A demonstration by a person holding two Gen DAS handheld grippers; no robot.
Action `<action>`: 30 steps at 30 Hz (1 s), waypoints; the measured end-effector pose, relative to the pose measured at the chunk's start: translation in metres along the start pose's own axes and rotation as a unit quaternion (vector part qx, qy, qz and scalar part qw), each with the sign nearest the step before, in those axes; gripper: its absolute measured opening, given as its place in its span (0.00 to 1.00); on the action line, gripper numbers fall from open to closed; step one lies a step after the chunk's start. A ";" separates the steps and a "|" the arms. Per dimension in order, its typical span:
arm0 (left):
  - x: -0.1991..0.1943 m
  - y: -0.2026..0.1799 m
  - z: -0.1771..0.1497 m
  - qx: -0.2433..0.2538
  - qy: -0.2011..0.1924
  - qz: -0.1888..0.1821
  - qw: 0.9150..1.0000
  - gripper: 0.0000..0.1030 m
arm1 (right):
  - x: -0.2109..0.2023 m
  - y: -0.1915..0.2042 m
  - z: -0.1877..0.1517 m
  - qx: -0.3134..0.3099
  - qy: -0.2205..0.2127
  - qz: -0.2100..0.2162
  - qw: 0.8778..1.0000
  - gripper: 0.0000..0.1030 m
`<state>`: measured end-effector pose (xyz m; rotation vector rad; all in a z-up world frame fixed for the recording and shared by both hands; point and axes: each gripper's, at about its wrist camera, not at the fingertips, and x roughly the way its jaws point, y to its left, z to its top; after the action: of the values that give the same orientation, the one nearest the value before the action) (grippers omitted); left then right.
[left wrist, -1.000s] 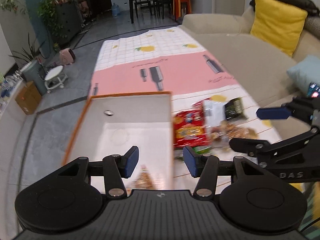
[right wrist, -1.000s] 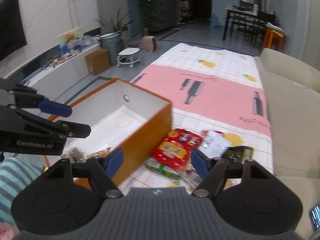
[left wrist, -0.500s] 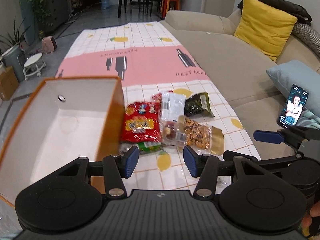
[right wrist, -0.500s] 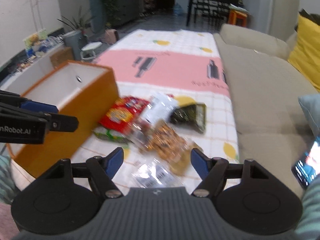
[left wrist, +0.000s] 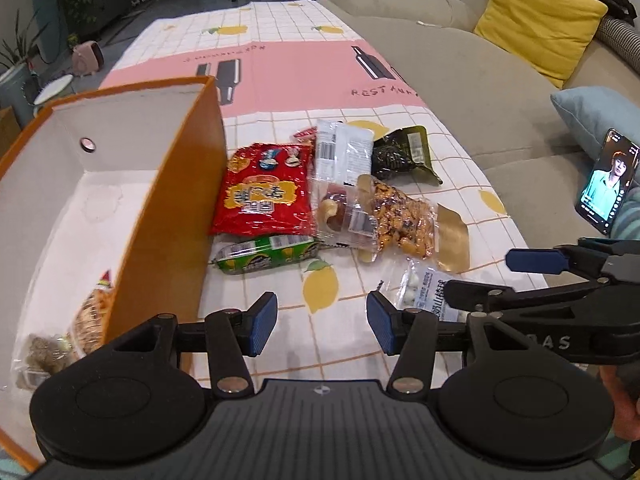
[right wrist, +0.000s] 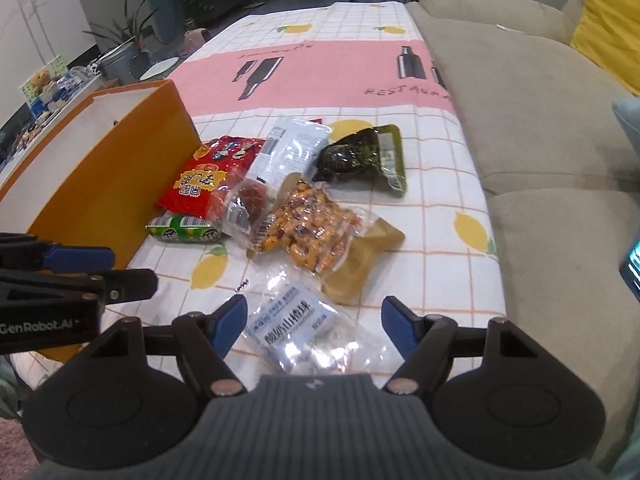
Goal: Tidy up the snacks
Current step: 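Grasp the yogurt hawthorn ball pack with the right tool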
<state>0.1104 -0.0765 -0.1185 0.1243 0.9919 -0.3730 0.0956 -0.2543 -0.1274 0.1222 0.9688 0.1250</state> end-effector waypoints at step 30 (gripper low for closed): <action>0.031 0.003 -0.014 0.022 0.055 0.007 0.998 0.59 | 0.045 0.020 -0.016 -0.148 0.106 0.008 0.983 0.77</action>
<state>0.1158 -0.0774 -0.1517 0.1928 1.0904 -0.3787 0.1070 -0.2264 -0.1699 -0.1602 1.1514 0.3002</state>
